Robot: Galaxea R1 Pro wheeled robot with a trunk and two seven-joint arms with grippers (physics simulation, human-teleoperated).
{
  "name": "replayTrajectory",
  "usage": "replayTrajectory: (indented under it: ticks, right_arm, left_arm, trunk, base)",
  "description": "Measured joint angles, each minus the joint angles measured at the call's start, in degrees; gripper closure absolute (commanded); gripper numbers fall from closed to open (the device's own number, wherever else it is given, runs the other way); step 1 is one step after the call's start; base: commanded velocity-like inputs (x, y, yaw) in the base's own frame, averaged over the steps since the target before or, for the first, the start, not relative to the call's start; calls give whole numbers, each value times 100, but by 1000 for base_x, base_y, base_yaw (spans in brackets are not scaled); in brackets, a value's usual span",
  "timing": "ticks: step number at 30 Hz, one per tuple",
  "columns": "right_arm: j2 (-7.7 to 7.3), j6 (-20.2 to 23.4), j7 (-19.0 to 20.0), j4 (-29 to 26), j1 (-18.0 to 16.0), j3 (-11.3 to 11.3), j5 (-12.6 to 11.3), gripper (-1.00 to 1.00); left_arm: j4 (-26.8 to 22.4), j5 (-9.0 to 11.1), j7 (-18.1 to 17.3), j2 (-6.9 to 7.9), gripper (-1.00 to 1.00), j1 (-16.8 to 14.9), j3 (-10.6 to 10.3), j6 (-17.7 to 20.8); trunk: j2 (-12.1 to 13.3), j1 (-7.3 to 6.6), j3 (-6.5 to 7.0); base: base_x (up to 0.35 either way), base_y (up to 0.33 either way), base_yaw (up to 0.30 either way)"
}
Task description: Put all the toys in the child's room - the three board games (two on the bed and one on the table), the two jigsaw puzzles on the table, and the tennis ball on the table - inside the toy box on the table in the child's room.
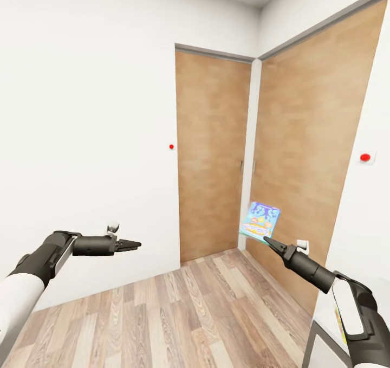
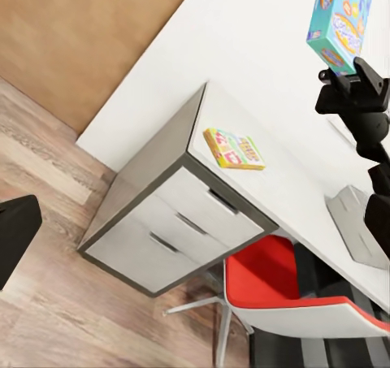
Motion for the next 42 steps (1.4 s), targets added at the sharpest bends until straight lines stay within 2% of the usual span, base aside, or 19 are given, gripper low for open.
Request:
replayTrajectory:
  ticks: [16,22,42]
  right_arm:
    - [10,-18,17,28,8,-1,-63,100]
    - [10,-4,18,61,8,-10,-86,100]
    - [6,-7,19,78,6,-32,-88,100]
  left_arm:
    - [0,-3,-3,9,-100,0,0,-1]
    - [0,-1,-10,9,-100,0,0,-162]
    - [0,-2,-13,9,-100,0,-8,-221]
  trunk:
    - [0,0,85]
    - [0,0,117]
    - [0,2,224]
  base:
    - [0,0,-256]
    - [-1,1,-256]
    - [-71,27,-256]
